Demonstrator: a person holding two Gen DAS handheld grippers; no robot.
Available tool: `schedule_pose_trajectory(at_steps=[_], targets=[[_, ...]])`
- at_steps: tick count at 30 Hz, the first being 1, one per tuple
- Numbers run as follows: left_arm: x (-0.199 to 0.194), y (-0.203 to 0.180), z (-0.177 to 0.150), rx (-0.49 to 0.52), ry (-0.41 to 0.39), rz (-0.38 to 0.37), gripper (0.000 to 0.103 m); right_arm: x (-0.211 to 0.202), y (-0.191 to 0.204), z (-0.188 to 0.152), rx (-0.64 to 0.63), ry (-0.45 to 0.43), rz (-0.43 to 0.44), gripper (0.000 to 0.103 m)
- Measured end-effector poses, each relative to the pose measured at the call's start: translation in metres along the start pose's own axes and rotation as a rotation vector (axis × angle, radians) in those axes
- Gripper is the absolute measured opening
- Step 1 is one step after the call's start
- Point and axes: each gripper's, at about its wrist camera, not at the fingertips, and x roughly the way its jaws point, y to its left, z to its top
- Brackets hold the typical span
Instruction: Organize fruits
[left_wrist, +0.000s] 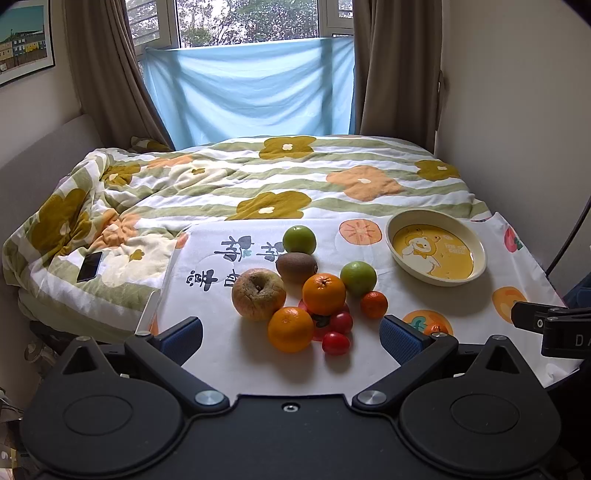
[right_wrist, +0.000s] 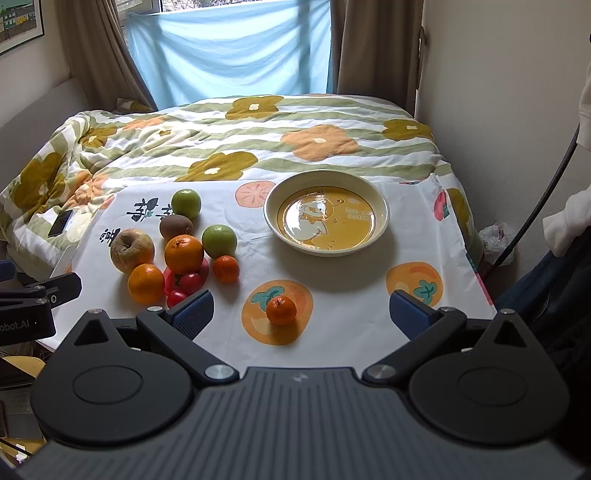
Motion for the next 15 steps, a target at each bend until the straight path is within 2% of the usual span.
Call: schedule_pose_trajectory(at_steps=[11,15], targets=[[-0.0001,0.0010,-0.0006,0.000,-0.004,0.001,0.103,0.0087,-0.0045,-0.0031,0.000,-0.003,0.002,0.103],[0.0004,-0.0012,-0.0006,-0.009,-0.003,0.007,0.103,-0.0004,-0.0001,0.0046,-0.004,-0.005,0.006,0.103]])
